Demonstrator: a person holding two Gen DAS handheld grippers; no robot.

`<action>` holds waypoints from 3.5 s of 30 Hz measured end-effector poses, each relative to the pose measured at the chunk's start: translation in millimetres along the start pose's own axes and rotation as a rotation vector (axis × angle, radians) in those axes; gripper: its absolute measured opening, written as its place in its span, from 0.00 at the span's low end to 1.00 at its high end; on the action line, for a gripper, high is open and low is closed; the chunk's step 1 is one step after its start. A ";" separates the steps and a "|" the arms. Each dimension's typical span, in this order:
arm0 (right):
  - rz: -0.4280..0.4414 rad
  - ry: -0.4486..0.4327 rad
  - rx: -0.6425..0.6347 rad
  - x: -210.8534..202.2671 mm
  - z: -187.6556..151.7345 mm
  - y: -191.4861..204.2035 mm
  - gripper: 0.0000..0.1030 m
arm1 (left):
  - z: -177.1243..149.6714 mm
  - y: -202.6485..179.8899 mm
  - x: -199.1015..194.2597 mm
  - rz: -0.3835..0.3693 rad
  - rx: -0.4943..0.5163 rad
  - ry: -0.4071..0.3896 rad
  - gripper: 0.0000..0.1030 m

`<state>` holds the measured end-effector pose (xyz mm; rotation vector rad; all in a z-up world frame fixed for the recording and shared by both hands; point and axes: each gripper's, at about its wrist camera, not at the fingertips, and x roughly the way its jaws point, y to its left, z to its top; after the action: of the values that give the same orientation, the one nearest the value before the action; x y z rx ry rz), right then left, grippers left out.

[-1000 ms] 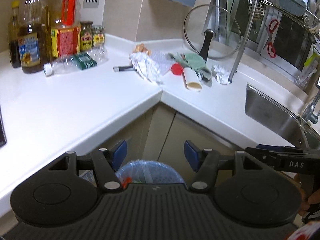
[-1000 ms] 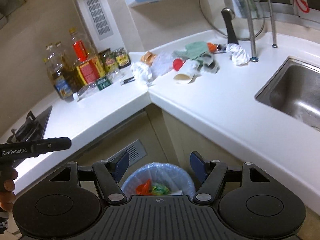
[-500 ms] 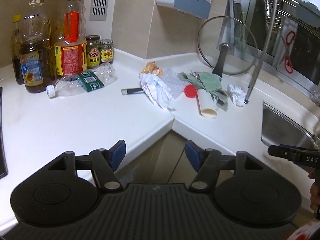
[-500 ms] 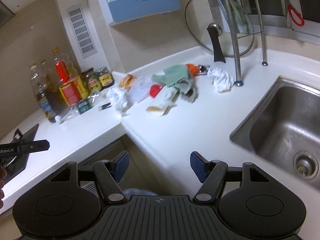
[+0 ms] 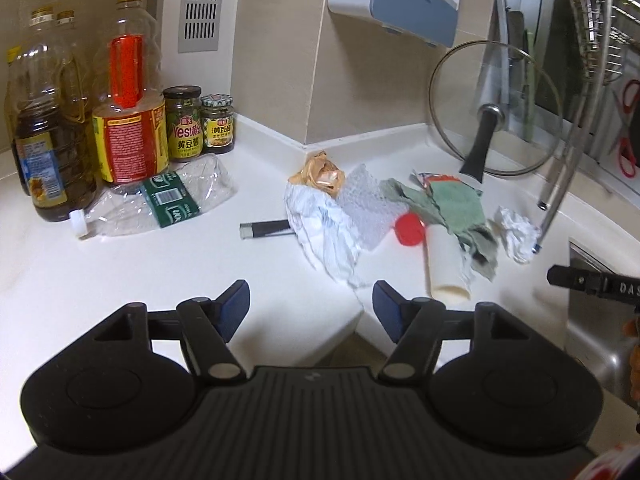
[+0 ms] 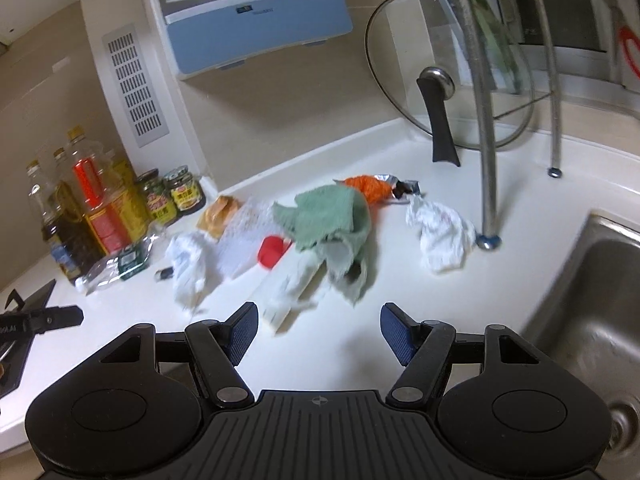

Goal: Collect trash
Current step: 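Grasp the green towel with the right tool while the left tool approaches the white tissue, then grasp the crumpled white tissue with the left tool, then lift the tissue and towel and carry both over the wastebasket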

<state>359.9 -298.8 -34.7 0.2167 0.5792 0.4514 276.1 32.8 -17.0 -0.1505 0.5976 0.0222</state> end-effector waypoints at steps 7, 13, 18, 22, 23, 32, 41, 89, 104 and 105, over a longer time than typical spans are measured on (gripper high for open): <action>0.015 -0.003 0.017 59.4 38.9 -21.8 0.66 | 15.0 -8.5 39.2 0.040 -0.002 0.011 0.63; 0.021 0.012 0.010 109.6 61.8 -33.5 0.66 | 26.1 -8.7 71.1 0.069 -0.009 0.036 0.63; 0.035 0.035 0.019 143.6 71.3 -36.5 0.66 | 34.0 -11.1 88.3 0.063 -0.026 0.045 0.63; 0.034 0.055 0.009 160.6 71.1 -35.5 0.65 | 37.4 -15.0 98.7 0.061 -0.029 0.054 0.65; 0.038 0.054 0.006 162.8 70.8 -35.5 0.64 | 38.1 -15.9 101.3 0.061 -0.028 0.056 0.65; 0.134 -0.069 -0.052 140.2 77.8 -31.1 0.07 | 41.9 -23.0 116.4 0.062 -0.013 0.058 0.69; 0.189 -0.268 -0.060 81.0 106.3 -24.3 0.07 | 42.1 -32.5 129.9 0.048 0.015 0.050 0.69; 0.267 -0.408 -0.154 -83.9 95.4 62.7 0.07 | 22.3 18.2 -22.5 -0.133 -0.011 -0.043 0.10; 0.326 -0.268 -0.130 -136.2 10.4 128.2 0.07 | -44.4 31.4 -85.5 -0.206 -0.007 0.053 0.10; 0.327 -0.254 -0.126 -136.4 4.6 131.0 0.07 | -49.1 33.0 -88.2 -0.206 -0.005 0.060 0.10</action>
<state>215.5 -247.7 76.2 0.2443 0.2644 0.7621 173.6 60.2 -12.0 -0.2178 0.6396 -0.1806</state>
